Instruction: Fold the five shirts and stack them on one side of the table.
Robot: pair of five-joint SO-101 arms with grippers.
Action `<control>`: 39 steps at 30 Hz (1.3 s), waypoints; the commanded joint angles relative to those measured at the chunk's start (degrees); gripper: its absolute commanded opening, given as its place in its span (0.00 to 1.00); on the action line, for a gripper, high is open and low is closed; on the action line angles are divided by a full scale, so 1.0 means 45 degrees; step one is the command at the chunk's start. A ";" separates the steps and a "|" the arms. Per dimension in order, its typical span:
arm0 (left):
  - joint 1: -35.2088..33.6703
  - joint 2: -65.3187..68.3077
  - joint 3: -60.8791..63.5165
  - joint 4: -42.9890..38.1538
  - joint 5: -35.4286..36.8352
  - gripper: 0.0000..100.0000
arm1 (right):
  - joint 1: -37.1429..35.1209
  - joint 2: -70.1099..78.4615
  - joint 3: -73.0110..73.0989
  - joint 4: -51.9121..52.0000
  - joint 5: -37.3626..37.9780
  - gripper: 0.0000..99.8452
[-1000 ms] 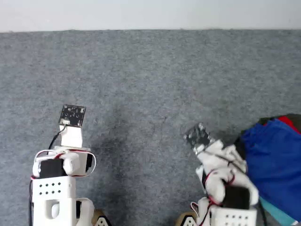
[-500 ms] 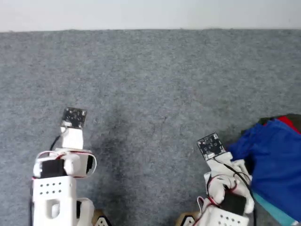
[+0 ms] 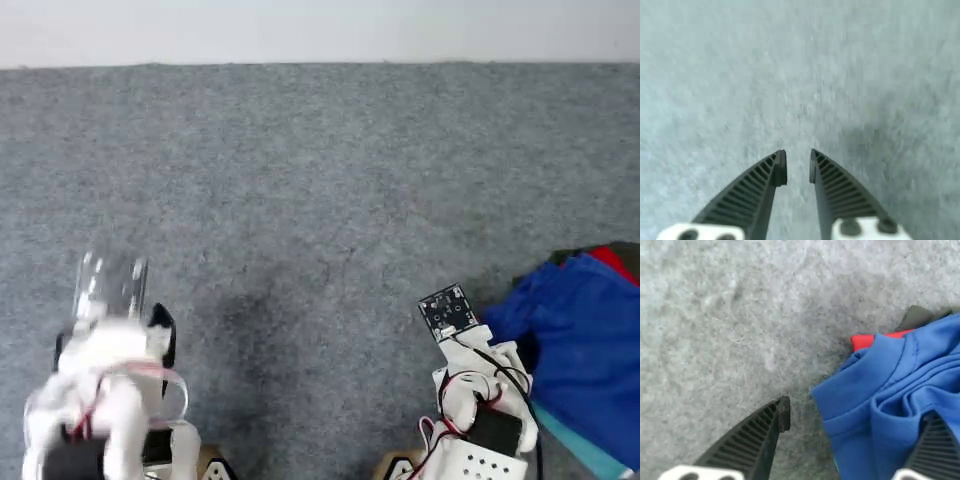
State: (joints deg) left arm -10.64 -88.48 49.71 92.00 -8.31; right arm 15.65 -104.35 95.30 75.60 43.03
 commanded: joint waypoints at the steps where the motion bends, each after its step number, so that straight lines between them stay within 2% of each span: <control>1: -0.0020 -0.3087 0.0947 -0.0078 0.0000 0.08 | 0.0166 0.0107 0.0234 0.0068 0.0117 0.39; 15: 0.0020 -0.3263 0.1475 -0.0606 -0.0059 0.08 | 0.0147 0.0107 0.0234 0.0400 0.0156 0.39; 19: 0.0020 -0.3419 0.3878 -0.1192 -0.0059 0.08 | 0.0147 0.0107 0.0234 0.0400 0.0156 0.39; 22: -0.0020 -0.3399 0.5949 -0.2462 -0.0039 0.08 | 0.0147 0.0107 0.0234 0.0400 0.0156 0.39; 24: 0.0195 -0.3399 0.6593 -0.2227 -0.0059 0.08 | 0.0147 0.0107 0.0234 0.0400 0.0156 0.39; 34: 0.0293 -0.3380 0.7648 -0.2891 -0.0020 0.08 | 0.0147 0.0107 0.0234 0.0400 0.0156 0.39; 39: 0.0352 -0.3380 0.8742 -0.3849 0.0000 0.08 | 0.0147 0.0107 0.0234 0.0400 0.0156 0.39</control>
State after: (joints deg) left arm -9.58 -103.43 87.34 76.62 -8.31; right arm 15.74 -104.44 95.47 75.60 43.03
